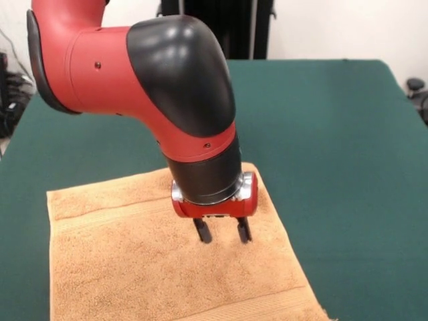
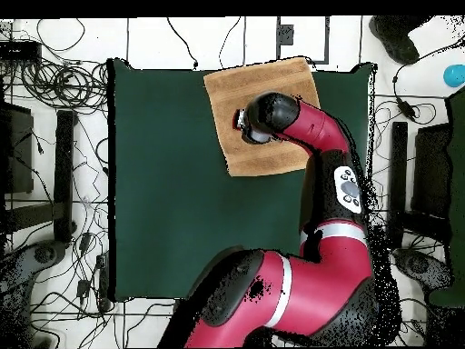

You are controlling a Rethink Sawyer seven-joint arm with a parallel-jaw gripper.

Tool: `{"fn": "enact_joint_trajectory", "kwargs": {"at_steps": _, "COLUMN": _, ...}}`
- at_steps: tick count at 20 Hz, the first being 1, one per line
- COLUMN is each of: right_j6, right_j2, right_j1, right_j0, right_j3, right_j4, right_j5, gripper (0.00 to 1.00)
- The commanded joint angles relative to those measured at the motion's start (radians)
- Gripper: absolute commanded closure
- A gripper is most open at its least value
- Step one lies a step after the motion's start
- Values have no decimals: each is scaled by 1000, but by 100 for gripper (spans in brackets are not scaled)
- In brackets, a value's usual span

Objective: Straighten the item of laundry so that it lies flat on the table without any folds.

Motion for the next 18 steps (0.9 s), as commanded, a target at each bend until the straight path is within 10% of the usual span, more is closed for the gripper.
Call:
{"fn": "enact_joint_trajectory", "kwargs": {"at_steps": 1, "right_j6": 263, "right_j2": 43, "right_j1": 163, "right_j0": 29, "right_j3": 67, "right_j4": 73, "right_j5": 84, "gripper": 0}}
{"fn": "enact_joint_trajectory", "kwargs": {"at_steps": 18, "right_j6": 259, "right_j2": 59, "right_j1": 99, "right_j0": 14, "right_j3": 272, "right_j4": 183, "right_j5": 67, "gripper": 0}}
